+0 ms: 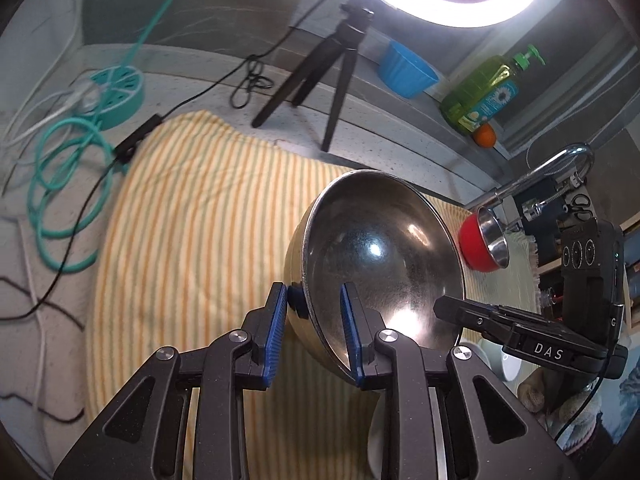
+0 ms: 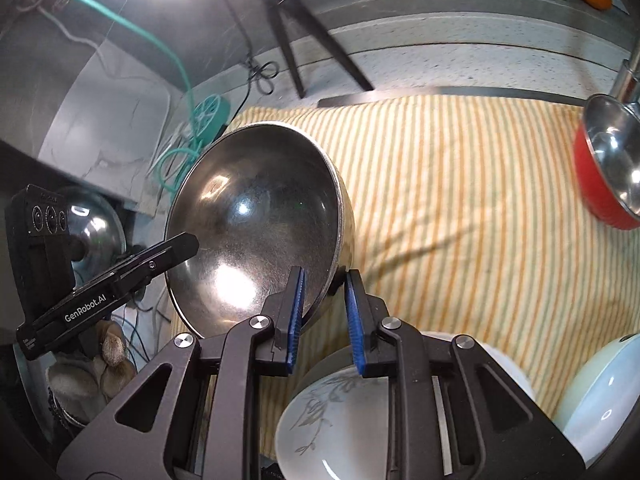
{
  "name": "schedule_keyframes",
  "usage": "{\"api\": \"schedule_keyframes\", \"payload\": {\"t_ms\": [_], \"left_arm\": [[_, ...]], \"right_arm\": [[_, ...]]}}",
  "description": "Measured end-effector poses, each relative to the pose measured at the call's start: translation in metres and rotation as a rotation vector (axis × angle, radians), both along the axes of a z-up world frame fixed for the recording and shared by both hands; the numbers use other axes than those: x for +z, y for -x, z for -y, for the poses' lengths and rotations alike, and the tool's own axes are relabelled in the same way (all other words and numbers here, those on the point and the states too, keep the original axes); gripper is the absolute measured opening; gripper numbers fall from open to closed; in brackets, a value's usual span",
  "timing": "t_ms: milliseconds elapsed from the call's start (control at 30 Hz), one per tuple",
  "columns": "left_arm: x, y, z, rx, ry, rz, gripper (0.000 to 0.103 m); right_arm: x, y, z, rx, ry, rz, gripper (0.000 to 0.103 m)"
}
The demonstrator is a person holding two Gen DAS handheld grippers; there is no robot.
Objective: Organize plates and bowls
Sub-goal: 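Lift the steel bowl and lower it onto the towel beside the plates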
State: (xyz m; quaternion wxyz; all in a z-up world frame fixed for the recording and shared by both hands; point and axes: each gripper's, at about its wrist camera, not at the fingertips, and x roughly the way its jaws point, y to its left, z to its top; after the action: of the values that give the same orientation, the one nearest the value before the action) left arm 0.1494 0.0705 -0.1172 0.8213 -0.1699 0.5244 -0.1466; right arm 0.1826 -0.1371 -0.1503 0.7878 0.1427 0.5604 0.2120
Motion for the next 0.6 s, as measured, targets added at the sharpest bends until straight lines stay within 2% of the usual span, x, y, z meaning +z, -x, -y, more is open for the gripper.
{"api": "schedule_keyframes", "payload": {"t_ms": [333, 600], "left_arm": [[-0.012, 0.043, -0.038, 0.098, 0.011, -0.023, 0.024], [-0.023, 0.064, -0.053, 0.132, 0.008, -0.046, 0.024]], "right_arm": [[-0.009, 0.027, -0.046, 0.107, 0.017, -0.024, 0.022], [-0.015, 0.040, -0.066, 0.152, 0.026, -0.032, 0.022]]}}
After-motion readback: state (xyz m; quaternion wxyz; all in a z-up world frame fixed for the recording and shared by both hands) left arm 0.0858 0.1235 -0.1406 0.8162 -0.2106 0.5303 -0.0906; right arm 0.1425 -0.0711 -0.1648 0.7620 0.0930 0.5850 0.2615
